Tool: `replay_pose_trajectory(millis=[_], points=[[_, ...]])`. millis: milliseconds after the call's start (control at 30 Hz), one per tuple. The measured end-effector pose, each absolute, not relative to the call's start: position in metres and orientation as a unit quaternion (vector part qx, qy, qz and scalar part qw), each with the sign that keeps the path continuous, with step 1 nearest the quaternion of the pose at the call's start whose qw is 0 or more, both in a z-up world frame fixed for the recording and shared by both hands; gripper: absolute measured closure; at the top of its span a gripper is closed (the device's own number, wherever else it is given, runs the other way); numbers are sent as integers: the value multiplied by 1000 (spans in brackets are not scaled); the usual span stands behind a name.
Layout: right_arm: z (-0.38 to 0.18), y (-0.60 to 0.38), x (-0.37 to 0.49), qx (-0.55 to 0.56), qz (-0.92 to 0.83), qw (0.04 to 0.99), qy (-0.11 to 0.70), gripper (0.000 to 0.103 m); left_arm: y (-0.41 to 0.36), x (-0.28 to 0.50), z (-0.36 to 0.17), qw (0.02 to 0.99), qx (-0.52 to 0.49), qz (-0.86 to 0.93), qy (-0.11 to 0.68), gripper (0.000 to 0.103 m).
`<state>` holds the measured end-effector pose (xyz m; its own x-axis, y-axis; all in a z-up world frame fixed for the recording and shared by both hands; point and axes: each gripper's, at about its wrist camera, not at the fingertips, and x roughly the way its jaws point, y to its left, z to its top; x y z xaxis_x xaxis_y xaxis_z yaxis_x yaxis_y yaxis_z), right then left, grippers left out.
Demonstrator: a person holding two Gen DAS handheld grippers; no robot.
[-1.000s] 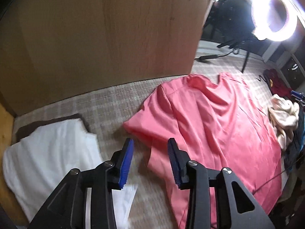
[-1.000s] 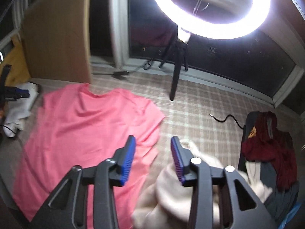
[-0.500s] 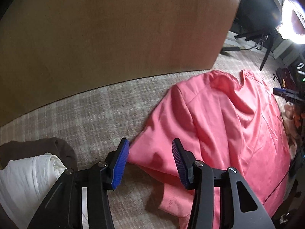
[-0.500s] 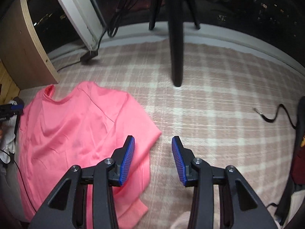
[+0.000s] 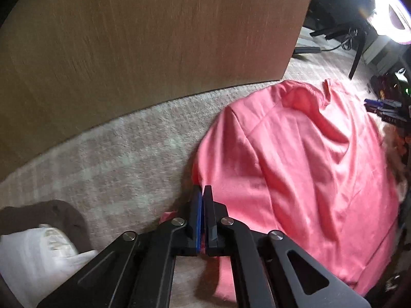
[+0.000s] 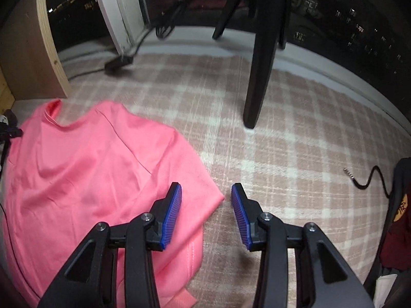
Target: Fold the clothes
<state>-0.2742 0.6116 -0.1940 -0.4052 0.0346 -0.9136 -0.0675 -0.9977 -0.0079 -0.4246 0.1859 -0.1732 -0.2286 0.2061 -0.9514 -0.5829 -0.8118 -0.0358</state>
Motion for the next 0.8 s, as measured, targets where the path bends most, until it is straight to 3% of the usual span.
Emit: replay_pose_trajectory(millis=[100,133,233,267,400,700,800], points=[[-195,616,-272,-544,837,51,12,63,178,-424,-174,219,-565,774,183,102],[-193,616,-273,-544,837,57,9,63,176,-424,-174,216,-565,776,178,97],[-185,613,-273,-533,844,59,4,63,174,-422,-165,224,-558,783,156,66],[-179,609,-273,-526,848,62,-2,63,172,-419,-159,230,-555,786,146,63],[-150,581,-271,-493,869,45,-19,63,160,-403,-135,259,-546,789,110,63],[-100,397,-311,-455,861,-221,-53,63,150,-352,-170,282,-596,732,171,62],[-104,340,-341,-454,846,-266,-84,63,153,-353,-180,283,-594,735,166,62]])
